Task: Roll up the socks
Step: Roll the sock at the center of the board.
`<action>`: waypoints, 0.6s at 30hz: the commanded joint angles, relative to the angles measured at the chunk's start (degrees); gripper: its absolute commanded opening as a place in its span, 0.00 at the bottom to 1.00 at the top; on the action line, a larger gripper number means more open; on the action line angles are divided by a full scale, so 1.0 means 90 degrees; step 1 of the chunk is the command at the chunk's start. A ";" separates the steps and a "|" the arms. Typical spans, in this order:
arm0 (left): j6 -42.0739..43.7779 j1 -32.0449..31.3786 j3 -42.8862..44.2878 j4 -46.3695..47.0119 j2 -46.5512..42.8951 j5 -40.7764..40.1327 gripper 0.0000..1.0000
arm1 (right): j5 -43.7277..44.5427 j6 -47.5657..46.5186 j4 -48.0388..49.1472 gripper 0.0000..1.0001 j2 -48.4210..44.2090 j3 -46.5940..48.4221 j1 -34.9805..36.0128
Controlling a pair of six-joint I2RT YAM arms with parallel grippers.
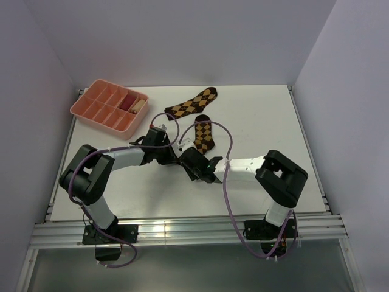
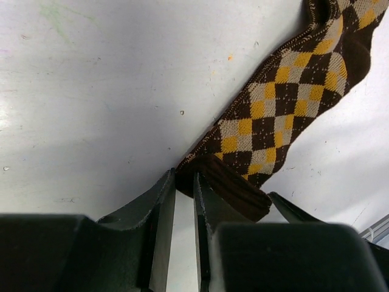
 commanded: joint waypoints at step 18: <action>0.0383 0.0052 0.0225 -0.0531 0.0108 -0.0299 0.23 | -0.0537 -0.0982 0.0143 0.46 -0.0139 0.0763 0.0058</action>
